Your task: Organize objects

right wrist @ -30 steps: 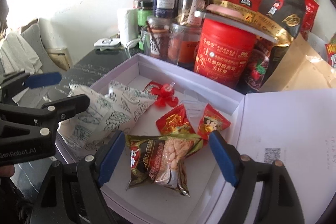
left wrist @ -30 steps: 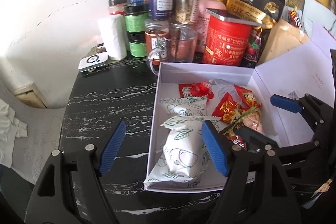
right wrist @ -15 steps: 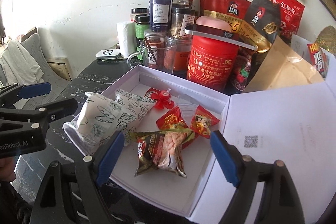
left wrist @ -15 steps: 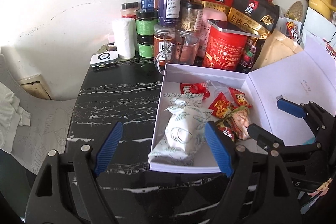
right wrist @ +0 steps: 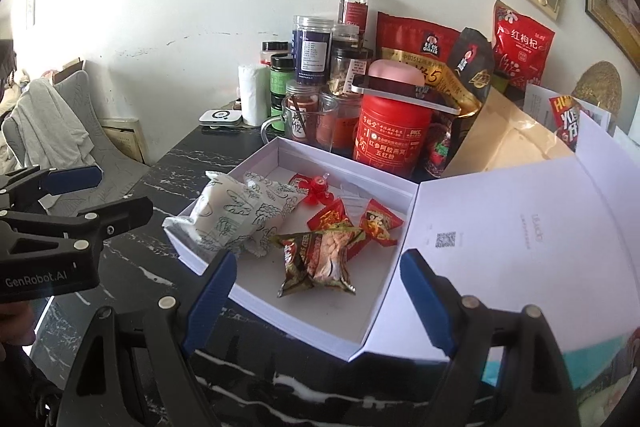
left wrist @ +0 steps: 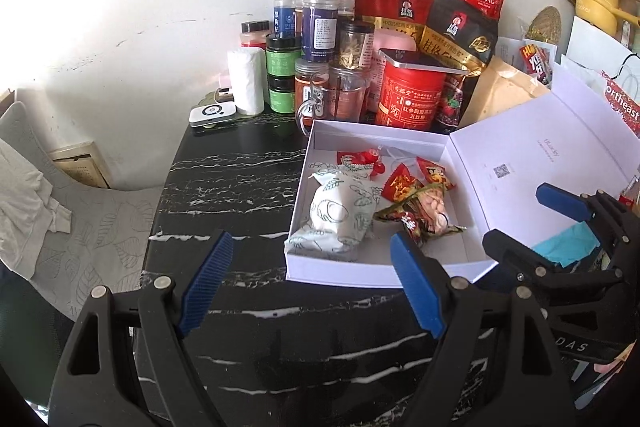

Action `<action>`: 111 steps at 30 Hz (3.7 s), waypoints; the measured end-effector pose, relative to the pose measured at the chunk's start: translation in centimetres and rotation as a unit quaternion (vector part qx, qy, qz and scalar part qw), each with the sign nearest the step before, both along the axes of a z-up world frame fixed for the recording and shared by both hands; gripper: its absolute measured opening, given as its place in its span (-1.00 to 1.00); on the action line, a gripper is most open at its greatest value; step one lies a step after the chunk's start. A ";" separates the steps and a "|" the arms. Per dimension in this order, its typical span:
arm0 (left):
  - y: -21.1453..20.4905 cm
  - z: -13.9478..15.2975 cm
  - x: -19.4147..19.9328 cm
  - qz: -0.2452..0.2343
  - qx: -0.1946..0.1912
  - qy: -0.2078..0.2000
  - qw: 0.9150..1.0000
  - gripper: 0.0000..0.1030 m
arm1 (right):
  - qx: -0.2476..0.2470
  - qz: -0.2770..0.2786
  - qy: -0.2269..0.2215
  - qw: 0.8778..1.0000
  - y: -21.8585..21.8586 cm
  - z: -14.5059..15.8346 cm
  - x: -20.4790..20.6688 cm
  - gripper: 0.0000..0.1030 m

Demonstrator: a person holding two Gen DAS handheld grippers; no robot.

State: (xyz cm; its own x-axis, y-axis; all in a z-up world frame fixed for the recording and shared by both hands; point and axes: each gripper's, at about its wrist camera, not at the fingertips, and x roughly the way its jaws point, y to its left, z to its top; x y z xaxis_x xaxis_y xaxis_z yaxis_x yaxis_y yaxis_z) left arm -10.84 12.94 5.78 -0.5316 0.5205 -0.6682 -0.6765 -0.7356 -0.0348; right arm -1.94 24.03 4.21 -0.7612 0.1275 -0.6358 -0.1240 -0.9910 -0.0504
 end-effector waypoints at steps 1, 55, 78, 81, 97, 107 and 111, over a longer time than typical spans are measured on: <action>-0.4 0.1 0.4 0.001 0.003 0.001 1.000 0.56 | -0.005 0.001 0.001 1.000 -0.1 0.1 0.4 0.65; -8.8 -0.4 11.9 0.043 -0.032 0.019 0.998 0.57 | 0.007 0.014 -0.005 1.000 -6.4 0.5 12.6 0.65; -8.9 -0.6 11.9 0.041 -0.030 0.014 0.999 0.57 | 0.009 0.014 -0.012 1.000 -6.5 0.1 12.4 0.65; -9.0 -0.8 11.7 0.040 -0.031 0.011 0.999 0.57 | 0.009 0.015 -0.013 1.000 -6.5 0.1 12.4 0.65; -9.1 -1.4 11.5 0.040 -0.035 0.004 0.999 0.57 | 0.012 0.013 -0.020 1.000 -6.8 -0.3 12.1 0.65; -9.2 -1.6 11.4 0.040 -0.033 -0.007 0.999 0.57 | 0.003 0.012 -0.025 1.000 -6.7 -0.7 12.1 0.65; -8.9 -1.8 11.4 0.038 -0.036 -0.010 0.999 0.57 | 0.002 0.009 -0.026 1.000 -6.5 -0.9 12.0 0.65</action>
